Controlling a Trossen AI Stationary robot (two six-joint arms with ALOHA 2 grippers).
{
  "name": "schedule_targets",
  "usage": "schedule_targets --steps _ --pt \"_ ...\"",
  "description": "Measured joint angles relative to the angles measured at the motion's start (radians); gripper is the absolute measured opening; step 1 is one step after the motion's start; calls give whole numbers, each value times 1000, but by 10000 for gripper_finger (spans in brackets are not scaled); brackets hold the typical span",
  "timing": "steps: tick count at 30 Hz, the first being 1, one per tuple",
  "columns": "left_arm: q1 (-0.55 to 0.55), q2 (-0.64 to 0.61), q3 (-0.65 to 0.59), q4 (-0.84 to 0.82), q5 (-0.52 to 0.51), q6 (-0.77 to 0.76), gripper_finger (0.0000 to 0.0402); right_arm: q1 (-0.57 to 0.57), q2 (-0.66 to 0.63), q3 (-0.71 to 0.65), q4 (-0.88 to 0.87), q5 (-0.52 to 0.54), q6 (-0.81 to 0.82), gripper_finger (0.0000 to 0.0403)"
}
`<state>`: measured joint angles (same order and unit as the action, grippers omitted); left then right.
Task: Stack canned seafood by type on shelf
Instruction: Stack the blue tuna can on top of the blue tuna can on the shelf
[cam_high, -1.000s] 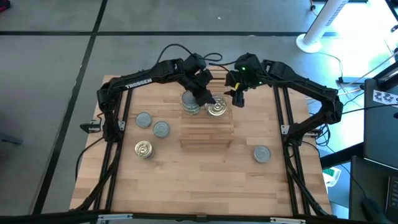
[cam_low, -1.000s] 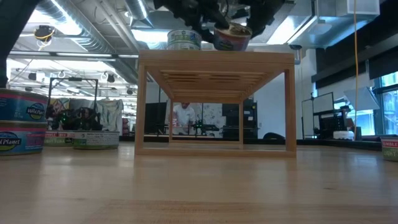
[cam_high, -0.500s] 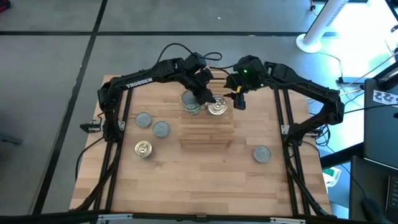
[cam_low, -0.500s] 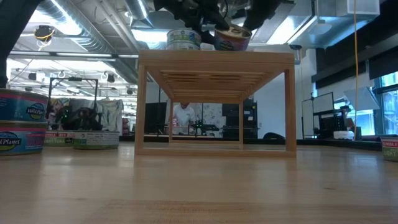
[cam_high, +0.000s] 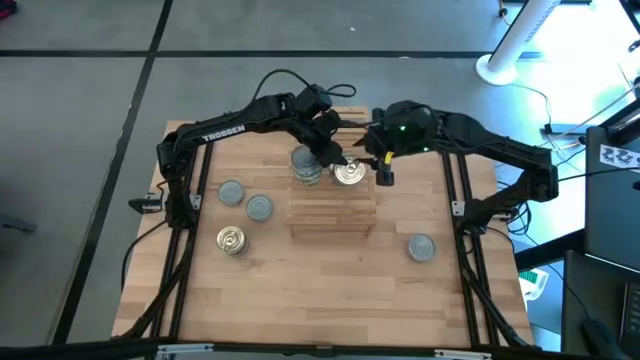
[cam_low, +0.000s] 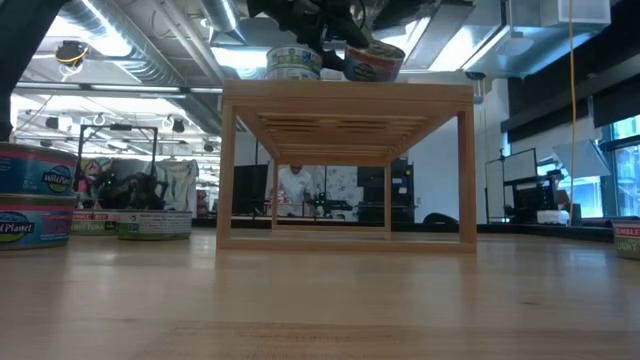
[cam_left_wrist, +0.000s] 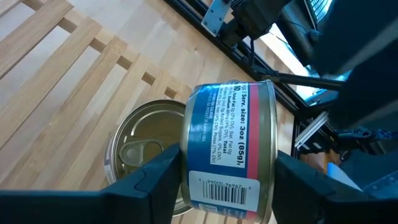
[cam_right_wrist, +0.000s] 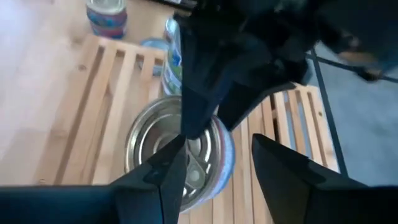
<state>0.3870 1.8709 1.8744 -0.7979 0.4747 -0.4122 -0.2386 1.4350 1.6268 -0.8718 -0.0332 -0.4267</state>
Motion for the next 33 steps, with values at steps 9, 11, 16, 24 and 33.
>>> schedule_targets --steps 9,11,16,24,33 --pt "0 0 0 1 0 1 208 -4 74 0 2 22 -27 182" --pt "0 0 0 0 0 7 209 -4 81 0 4 21 -27 182" --pt "1 1 -1 -2 -1 62 209 -4 86 1 5 14 -27 182" --pt "0 3 -2 -1 4 181 210 -4 88 0 4 13 -26 182" --pt "8 3 -2 0 -2 175 210 -4 89 0 4 15 -25 182"
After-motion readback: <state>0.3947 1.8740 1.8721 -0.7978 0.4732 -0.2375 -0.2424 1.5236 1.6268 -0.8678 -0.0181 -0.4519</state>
